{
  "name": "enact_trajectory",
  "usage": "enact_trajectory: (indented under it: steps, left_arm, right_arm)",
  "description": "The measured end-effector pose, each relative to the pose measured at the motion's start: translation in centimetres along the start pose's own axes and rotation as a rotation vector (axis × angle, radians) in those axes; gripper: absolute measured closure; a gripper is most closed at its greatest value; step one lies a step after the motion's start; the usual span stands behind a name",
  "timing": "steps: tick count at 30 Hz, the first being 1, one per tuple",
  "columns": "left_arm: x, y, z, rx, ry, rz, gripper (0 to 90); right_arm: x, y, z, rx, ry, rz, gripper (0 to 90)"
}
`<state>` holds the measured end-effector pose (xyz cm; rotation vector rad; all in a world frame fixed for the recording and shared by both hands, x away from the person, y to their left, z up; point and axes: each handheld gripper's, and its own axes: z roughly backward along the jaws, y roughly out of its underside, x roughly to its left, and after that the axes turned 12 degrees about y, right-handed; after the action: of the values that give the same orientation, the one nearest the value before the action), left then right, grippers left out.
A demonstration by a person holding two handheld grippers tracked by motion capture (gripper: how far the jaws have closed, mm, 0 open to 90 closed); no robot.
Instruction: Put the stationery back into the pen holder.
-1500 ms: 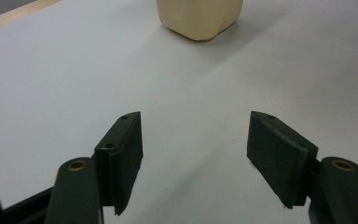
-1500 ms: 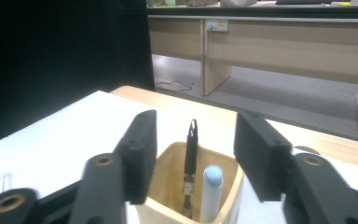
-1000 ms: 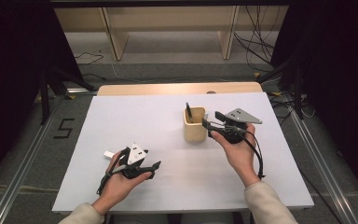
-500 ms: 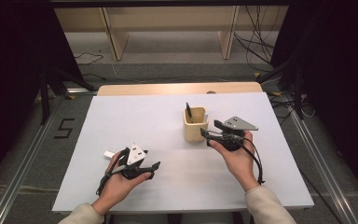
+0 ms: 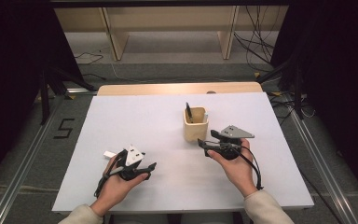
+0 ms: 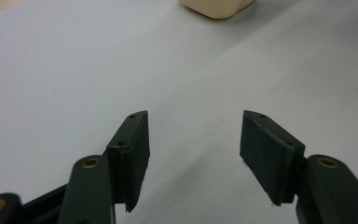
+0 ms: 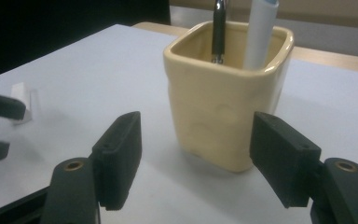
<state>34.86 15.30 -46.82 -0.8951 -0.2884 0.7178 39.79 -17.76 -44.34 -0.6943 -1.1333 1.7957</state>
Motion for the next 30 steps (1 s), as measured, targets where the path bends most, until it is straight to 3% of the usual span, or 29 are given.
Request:
enact_trajectory:
  steps: [9,12,16,20,25,30]
  left_arm:
    - [2.3,0.7,1.7,-0.009,-0.057,0.04,44.2]
    - [3.1,0.7,2.2,0.002,-0.065,0.036,43.5]
    - [4.2,1.0,2.6,0.058,-0.083,-0.002,39.2]
    - [4.8,1.2,2.9,0.022,-0.101,0.064,37.9]
    - [6.2,1.1,3.7,-0.006,-0.133,0.105,38.7]
    - [7.7,1.4,4.4,-0.015,-0.171,0.153,45.4]
  right_arm:
    - [0.1,1.1,0.3,0.025,-0.011,0.002,34.8]
    - [0.2,1.4,0.3,0.035,-0.013,0.0,34.6]
    - [0.4,1.6,0.1,0.042,-0.02,0.004,34.6]
    - [0.7,1.8,0.1,0.046,-0.026,0.008,34.6]
    - [0.8,2.0,0.0,0.047,-0.032,0.01,34.6]
    - [0.9,2.2,-0.2,0.056,-0.038,0.012,34.6]
